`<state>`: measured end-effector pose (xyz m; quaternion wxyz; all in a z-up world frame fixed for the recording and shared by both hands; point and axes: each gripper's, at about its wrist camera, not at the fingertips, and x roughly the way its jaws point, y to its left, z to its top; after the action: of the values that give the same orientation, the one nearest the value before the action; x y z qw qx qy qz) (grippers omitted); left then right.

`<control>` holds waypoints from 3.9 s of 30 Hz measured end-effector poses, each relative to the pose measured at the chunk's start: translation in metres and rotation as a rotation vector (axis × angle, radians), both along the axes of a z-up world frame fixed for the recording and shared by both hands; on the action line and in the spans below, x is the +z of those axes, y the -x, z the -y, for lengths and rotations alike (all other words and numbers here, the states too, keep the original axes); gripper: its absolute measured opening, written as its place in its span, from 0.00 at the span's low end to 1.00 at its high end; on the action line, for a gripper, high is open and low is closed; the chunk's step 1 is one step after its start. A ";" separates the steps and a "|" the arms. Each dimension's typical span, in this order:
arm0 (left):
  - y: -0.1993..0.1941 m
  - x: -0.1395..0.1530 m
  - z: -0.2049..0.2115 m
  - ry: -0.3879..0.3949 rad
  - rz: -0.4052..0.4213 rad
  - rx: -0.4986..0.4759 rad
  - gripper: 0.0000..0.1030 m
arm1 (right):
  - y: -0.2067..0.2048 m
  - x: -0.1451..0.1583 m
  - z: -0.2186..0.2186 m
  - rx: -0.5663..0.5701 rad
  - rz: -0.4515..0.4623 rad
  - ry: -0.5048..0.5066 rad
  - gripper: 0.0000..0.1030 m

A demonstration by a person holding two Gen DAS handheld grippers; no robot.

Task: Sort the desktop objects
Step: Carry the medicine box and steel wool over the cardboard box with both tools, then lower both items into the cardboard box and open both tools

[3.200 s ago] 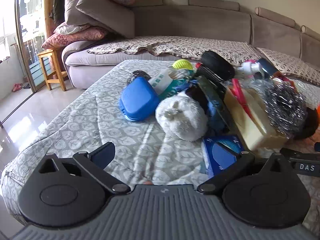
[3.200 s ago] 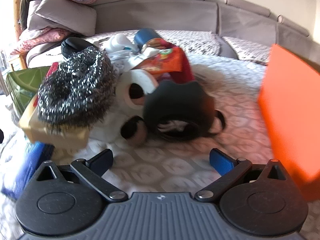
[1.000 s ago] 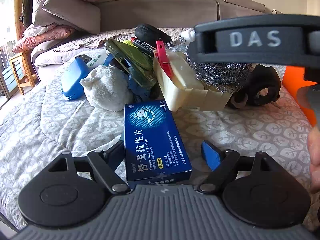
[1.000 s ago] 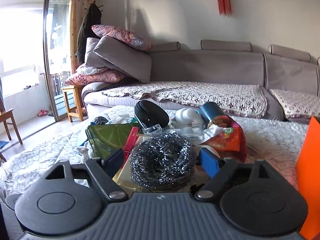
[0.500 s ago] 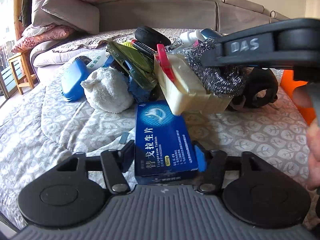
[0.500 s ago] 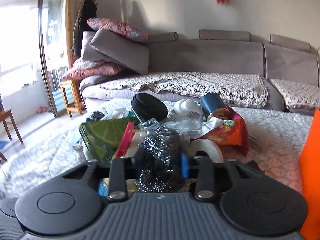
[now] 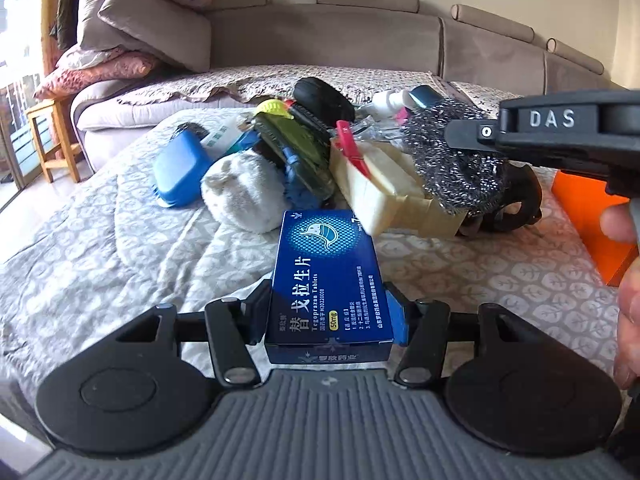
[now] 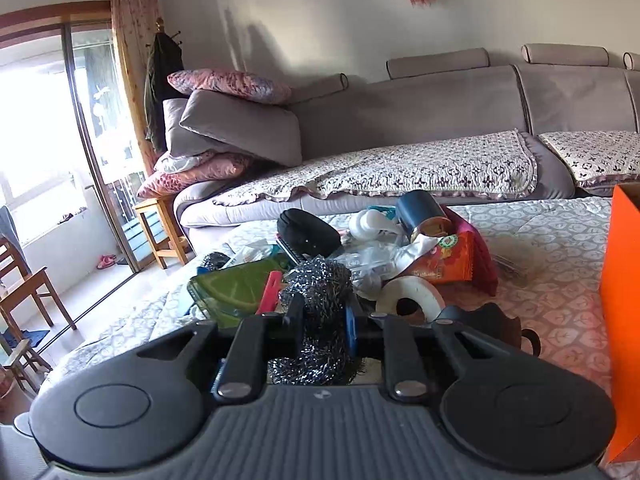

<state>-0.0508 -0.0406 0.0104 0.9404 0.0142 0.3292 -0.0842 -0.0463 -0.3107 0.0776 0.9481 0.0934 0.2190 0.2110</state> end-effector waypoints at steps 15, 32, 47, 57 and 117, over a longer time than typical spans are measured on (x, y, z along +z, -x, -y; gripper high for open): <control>0.003 0.008 0.001 0.001 0.009 0.014 0.55 | 0.029 0.003 0.017 -0.055 0.011 0.009 0.17; 0.001 0.025 0.054 -0.044 0.001 -0.030 0.55 | 0.054 0.012 0.064 -0.157 0.000 -0.046 0.17; -0.004 0.073 0.105 -0.036 0.104 -0.114 0.55 | 0.064 0.072 0.115 -0.246 0.100 0.006 0.18; -0.014 0.106 0.185 0.024 0.176 -0.298 0.55 | 0.053 0.081 0.186 -0.474 0.111 0.159 0.18; -0.063 0.086 0.283 -0.043 0.043 -0.451 1.00 | -0.033 0.055 0.264 -0.667 -0.235 -0.008 0.91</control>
<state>0.0125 -0.3234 0.0959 0.9040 0.1093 0.2993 -0.2850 -0.0129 -0.5751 0.1326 0.9327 0.1873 0.2833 -0.1217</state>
